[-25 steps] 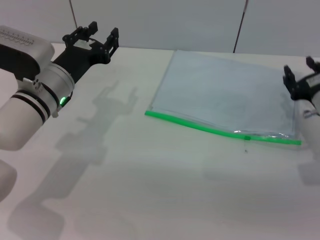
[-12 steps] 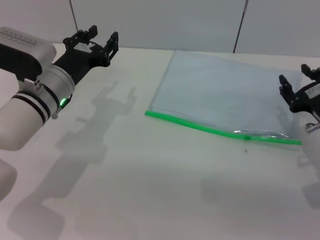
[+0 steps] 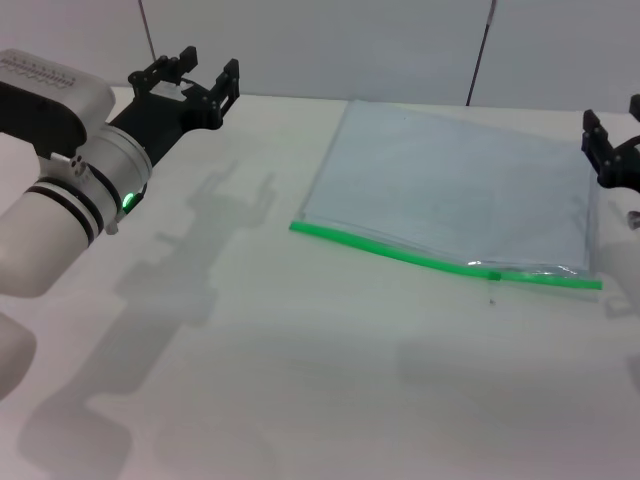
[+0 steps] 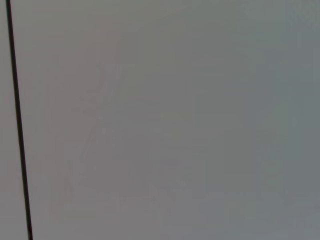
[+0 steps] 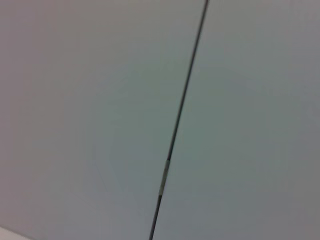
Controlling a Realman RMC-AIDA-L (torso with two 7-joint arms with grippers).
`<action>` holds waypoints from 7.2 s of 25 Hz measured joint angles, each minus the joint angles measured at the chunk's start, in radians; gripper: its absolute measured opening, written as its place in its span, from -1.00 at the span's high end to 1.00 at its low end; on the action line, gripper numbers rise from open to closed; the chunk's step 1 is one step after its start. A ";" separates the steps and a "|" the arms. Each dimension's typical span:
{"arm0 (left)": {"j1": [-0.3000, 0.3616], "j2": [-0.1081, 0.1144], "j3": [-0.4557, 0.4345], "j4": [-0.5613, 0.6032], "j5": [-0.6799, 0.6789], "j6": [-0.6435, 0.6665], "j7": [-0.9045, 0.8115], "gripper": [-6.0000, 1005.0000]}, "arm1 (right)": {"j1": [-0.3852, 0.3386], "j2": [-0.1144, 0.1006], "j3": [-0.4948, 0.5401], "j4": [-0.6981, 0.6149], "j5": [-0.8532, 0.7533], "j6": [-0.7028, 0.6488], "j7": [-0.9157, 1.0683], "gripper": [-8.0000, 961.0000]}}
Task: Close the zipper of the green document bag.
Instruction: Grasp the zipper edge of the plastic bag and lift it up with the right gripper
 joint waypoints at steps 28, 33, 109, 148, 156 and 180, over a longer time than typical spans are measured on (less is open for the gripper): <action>0.000 0.002 -0.007 0.018 0.005 0.013 0.000 -0.12 | -0.160 -0.117 0.060 -0.361 -0.343 -0.515 -0.081 -0.06; -0.001 0.002 -0.007 0.023 0.005 0.013 0.000 -0.12 | -0.230 -0.083 0.126 -0.456 -0.343 -0.616 -0.274 -0.05; 0.016 0.005 -0.041 0.050 -0.005 0.022 0.000 -0.12 | -0.302 0.166 0.256 -0.253 -0.284 -0.467 -1.186 0.01; 0.010 0.003 -0.041 0.052 -0.005 0.022 -0.011 -0.12 | -0.164 0.169 0.222 -0.130 -0.119 -0.379 -1.188 0.34; 0.005 0.003 -0.041 0.057 -0.005 0.022 -0.011 -0.12 | -0.127 0.166 0.214 -0.124 0.001 -0.373 -1.188 0.49; 0.001 0.041 0.034 -0.120 0.568 0.000 -0.429 -0.11 | -0.266 0.159 0.175 -0.373 0.006 -0.347 -1.188 0.85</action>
